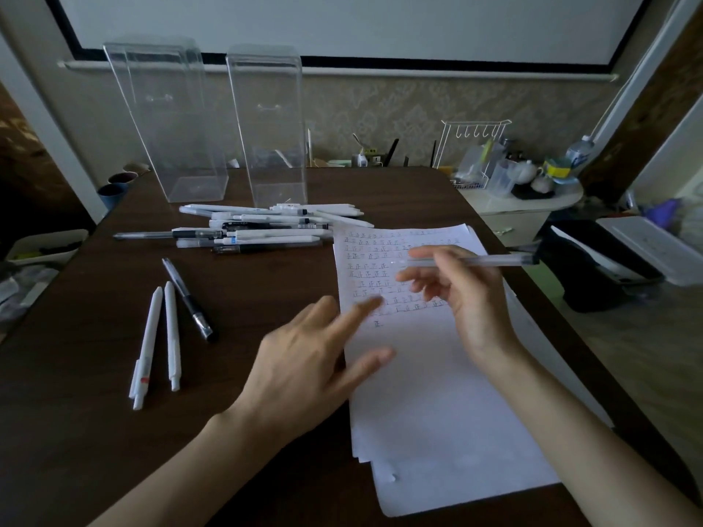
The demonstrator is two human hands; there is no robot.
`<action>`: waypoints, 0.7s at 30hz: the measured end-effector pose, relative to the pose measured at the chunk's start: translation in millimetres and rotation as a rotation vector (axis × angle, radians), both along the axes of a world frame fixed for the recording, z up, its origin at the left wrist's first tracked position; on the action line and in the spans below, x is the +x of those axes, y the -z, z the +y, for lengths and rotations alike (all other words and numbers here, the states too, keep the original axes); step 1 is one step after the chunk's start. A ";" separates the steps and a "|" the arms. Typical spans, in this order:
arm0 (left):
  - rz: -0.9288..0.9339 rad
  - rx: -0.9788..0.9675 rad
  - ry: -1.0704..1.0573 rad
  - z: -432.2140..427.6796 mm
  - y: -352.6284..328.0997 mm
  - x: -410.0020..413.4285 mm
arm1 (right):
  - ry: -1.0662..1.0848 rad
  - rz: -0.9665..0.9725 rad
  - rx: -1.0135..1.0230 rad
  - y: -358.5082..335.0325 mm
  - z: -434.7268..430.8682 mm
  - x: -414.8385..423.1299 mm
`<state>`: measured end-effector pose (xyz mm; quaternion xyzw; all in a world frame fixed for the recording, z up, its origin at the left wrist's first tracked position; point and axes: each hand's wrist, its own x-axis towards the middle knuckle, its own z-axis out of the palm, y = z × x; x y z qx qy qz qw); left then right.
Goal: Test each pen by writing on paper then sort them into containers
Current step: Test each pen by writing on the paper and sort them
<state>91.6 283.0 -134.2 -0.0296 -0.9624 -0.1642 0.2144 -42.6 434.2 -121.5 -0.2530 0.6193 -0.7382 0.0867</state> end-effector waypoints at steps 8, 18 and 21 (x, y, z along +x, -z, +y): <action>-0.062 -0.225 0.148 6.1 18.5 2.4 | 0.059 0.095 0.340 12.4 -6.3 6.7; -0.049 -0.215 0.060 13.0 17.0 -1.9 | 0.116 0.207 0.460 21.5 -16.5 1.9; -0.060 -0.197 0.025 16.2 17.8 -2.8 | 0.118 0.227 0.470 21.8 -16.8 2.2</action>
